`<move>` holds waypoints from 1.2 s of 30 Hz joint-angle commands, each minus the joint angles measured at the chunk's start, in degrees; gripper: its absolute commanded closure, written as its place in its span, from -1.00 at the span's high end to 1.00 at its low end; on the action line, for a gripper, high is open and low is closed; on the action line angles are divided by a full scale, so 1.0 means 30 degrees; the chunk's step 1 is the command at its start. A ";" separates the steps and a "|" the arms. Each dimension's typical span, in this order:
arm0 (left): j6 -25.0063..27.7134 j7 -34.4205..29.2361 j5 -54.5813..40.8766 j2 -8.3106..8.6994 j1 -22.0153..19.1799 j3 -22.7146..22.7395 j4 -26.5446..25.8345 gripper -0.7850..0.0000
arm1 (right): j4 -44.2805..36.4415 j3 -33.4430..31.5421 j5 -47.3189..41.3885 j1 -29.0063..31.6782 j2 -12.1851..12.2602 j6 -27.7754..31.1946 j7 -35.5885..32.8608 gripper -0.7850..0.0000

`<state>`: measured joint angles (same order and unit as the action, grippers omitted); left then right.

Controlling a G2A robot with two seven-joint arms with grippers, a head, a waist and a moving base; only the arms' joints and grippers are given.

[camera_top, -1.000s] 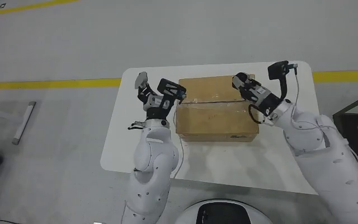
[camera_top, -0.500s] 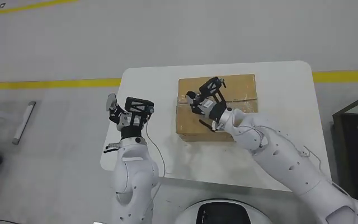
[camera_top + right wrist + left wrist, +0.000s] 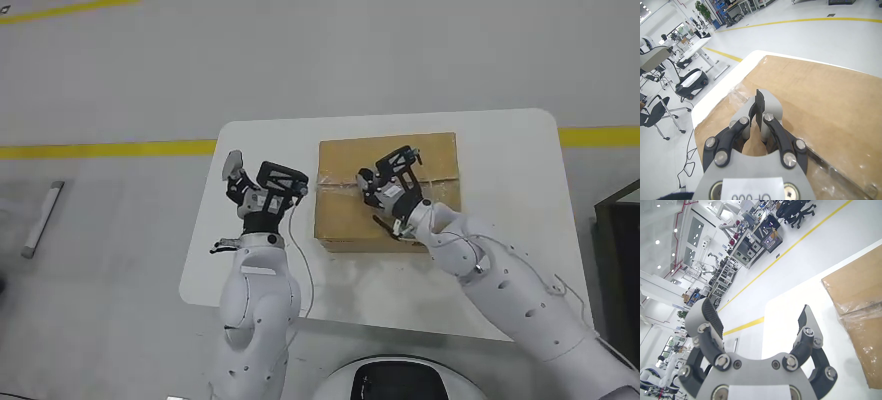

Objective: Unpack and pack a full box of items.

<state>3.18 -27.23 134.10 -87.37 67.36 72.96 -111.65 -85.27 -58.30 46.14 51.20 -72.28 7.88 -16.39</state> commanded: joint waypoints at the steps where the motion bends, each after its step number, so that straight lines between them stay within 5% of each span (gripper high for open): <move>1: 0.0073 0.0074 -0.0083 -0.0020 -0.0124 -0.0148 0.0135 1.00 | -0.0411 -0.0436 0.0089 0.0351 0.0102 0.0103 -0.0248 -1.00; 19: 0.0448 0.0428 -0.0269 -0.0093 -0.0489 -0.0696 0.0664 1.00 | -0.3751 -0.5136 -0.0065 0.3385 0.1059 -0.0035 -0.3865 -1.00; 36: 0.0770 0.0665 -0.0517 -0.0127 -0.0734 -0.0842 0.0946 1.00 | -0.4925 -0.7558 0.0622 0.4751 0.1510 0.0417 -0.4125 -1.00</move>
<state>5.39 -25.30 132.58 -87.75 65.23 70.49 -108.89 -99.70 -80.10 47.68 65.07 -67.89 9.08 -28.90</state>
